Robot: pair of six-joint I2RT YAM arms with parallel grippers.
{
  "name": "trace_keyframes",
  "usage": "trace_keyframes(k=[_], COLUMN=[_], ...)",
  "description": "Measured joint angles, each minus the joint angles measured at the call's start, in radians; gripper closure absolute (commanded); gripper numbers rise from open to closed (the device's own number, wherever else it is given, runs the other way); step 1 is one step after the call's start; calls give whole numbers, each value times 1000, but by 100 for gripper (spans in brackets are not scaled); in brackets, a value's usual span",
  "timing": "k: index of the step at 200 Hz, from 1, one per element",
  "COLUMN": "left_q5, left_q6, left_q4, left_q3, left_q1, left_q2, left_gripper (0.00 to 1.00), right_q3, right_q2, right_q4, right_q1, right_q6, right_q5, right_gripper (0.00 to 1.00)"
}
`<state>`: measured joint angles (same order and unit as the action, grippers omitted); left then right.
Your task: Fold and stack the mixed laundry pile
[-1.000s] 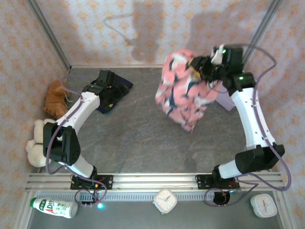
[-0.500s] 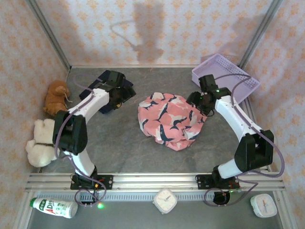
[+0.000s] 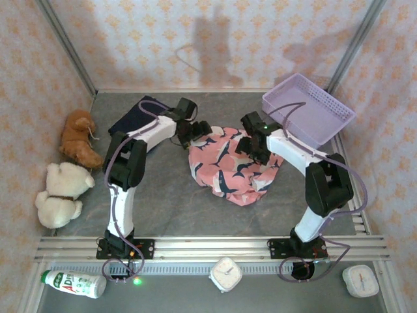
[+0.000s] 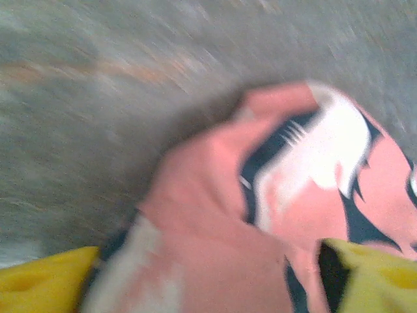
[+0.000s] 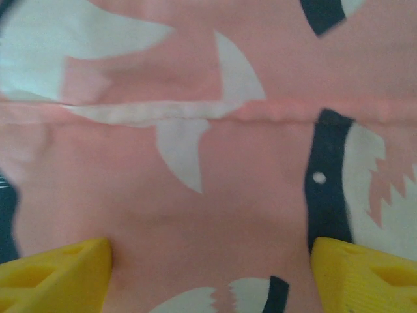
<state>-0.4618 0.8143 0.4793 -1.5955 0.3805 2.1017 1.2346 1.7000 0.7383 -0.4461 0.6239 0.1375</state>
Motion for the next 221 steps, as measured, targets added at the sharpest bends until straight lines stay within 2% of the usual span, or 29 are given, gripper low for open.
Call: trace_keyframes(k=[9,18,22,27,32,71,96,152,194,221], left_q5=[-13,-23,-29,-29,-29,-2,21,29,77,121], left_q6=[2,19,16,21,25,-22,-42,-64,-82,-88], left_q4=[-11,-24,-26,-26,-25,64,100,100,109,108], left_q3=[2,7,9,9,9,-43,-82,-106,-170,-228], left_q1=[23,42,48,52,54,51,53,67,111,162], left_q2=[0,0,0,-1,-1,-37,-159,-499,-634,-711], left_gripper=[55,71,81,94,100,100,100,100,99,98], right_q3=[-13,-19,-19,-19,-18,83,201,436,685,783], right_q2=[8,20,27,33,37,25,-39,-252,-323,-368], right_q4=[0,0,2,2,2,20,24,46,171,222], right_q1=[0,0,0,0,0,16,64,92,92,92], right_q6=[6,5,6,4,3,-62,-122,-248,-305,-307], right_q5=[-5,-13,-17,-24,-32,-106,-102,47,181,247], right_gripper=[61,89,100,100,100,100,100,100,100,100])
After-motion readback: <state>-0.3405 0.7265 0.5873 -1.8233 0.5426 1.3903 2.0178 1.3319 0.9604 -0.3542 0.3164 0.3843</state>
